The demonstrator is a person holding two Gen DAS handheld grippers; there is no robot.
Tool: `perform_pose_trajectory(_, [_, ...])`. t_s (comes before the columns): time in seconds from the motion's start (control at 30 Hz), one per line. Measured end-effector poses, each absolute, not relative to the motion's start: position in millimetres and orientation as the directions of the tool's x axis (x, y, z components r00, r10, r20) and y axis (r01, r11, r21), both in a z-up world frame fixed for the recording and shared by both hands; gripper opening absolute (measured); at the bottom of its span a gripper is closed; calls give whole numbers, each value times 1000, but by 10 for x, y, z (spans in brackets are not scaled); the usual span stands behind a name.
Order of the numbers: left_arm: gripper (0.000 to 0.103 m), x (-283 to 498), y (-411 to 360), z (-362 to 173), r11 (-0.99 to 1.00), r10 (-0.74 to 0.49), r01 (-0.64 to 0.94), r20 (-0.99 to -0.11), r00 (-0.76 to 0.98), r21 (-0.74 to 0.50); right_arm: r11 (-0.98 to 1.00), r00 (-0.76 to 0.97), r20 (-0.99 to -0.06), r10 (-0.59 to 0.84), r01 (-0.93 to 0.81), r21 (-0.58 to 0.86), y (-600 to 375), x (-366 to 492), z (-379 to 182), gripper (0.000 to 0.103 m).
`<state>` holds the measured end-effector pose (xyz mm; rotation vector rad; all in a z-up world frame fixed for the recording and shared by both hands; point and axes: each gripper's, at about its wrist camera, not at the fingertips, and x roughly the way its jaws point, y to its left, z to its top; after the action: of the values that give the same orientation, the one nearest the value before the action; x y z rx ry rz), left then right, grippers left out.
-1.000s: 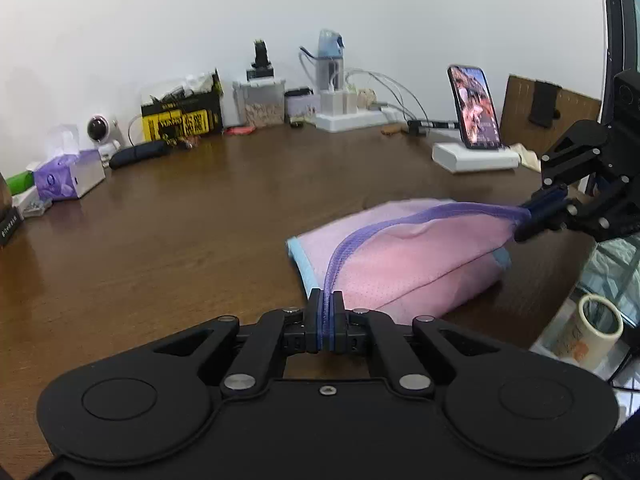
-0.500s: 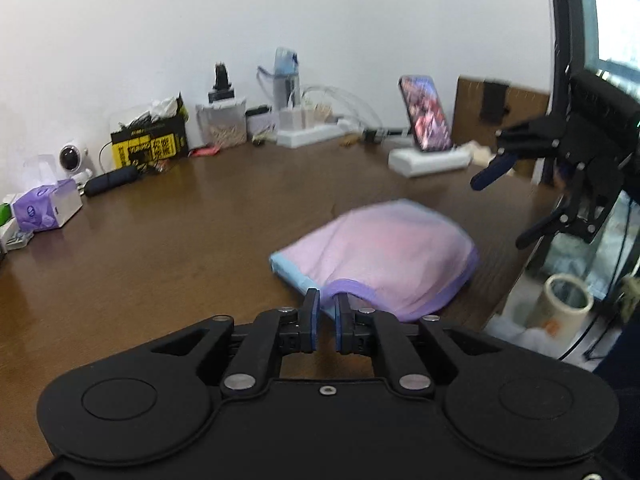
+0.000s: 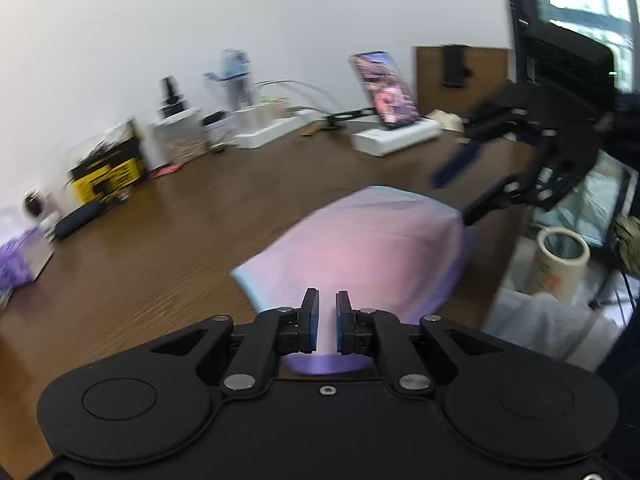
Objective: Fold clothes
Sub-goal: 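Lift the trim with both grippers and fold it over the bundle, then release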
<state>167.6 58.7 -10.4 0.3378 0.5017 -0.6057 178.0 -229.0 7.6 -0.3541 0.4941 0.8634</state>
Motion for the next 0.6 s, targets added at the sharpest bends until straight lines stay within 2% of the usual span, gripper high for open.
perform_pose_trajectory(0.1, [10, 1690, 662, -109, 813, -421, 566, -534, 733, 136, 711, 493, -565, 661, -653, 263, -2510, 1798, 4, 51])
perform_pose_trajectory(0.2, [10, 1721, 646, -135, 814, -422, 567, -543, 726, 126, 735, 466, -577, 671, -524, 430, -2526, 1752, -165, 51])
perform_pose_trajectory(0.27, [10, 1751, 605, -140, 805, -431, 580, -549, 716, 124, 746, 478, -574, 665, -463, 479, -2486, 1760, -251, 50])
perform_pose_trajectory(0.3, [10, 1751, 590, -146, 802, -436, 585, -549, 713, 124, 748, 491, -564, 664, -423, 512, -2463, 1762, -295, 43])
perform_pose_trajectory(0.37, [10, 1727, 565, -146, 795, -445, 594, -547, 708, 121, 749, 507, -557, 658, -359, 557, -2439, 1802, -370, 27])
perform_pose_trajectory(0.4, [11, 1715, 554, -144, 793, -449, 597, -547, 707, 120, 747, 515, -554, 654, -327, 579, -2427, 1824, -406, 2])
perform_pose_trajectory(0.6, [13, 1630, 534, -83, 778, -467, 614, -531, 707, 133, 721, 534, -520, 667, -286, 631, -2566, 1844, -411, 3])
